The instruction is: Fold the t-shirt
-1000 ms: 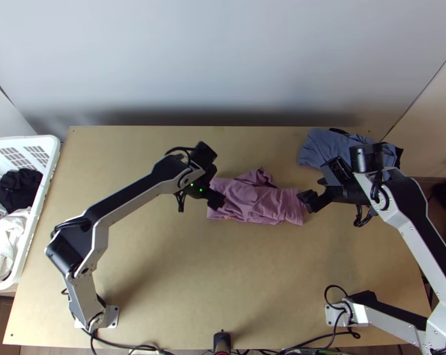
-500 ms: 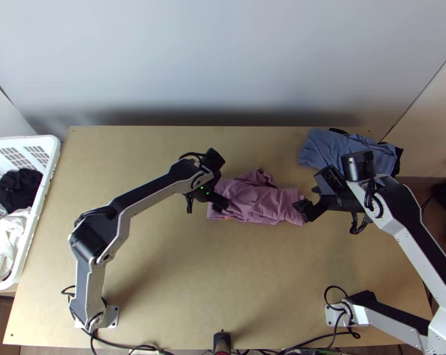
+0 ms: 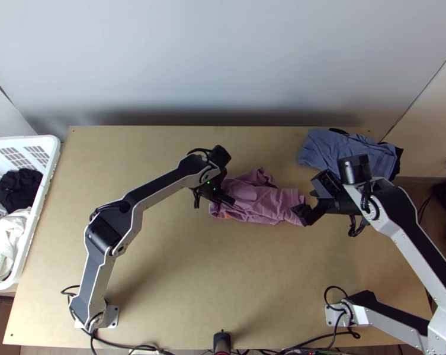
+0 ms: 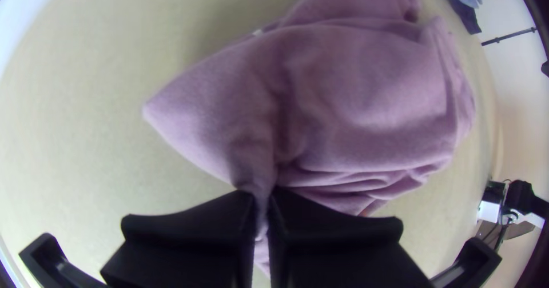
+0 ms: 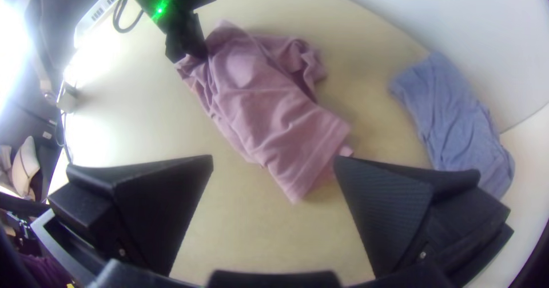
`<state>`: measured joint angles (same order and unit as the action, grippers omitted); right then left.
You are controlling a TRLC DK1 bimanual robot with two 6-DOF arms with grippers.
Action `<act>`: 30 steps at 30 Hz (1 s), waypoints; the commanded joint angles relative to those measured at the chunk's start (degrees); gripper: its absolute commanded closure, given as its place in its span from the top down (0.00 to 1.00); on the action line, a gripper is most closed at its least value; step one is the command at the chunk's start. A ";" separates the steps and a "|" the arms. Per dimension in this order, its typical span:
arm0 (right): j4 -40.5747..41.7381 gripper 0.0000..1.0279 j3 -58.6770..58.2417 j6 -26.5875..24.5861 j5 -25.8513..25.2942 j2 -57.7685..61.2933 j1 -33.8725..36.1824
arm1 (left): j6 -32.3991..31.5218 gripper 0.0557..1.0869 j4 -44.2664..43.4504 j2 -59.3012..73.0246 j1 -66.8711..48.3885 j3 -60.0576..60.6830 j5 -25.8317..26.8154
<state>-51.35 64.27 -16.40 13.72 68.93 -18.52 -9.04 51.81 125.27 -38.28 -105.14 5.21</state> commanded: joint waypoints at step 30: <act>15.49 0.96 5.60 -3.46 -3.96 22.83 -22.26 | -0.19 0.93 1.71 -14.71 12.18 8.81 6.21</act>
<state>-39.46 69.71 -19.53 12.38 89.32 -35.64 -10.31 53.23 113.89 -26.72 -99.24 12.84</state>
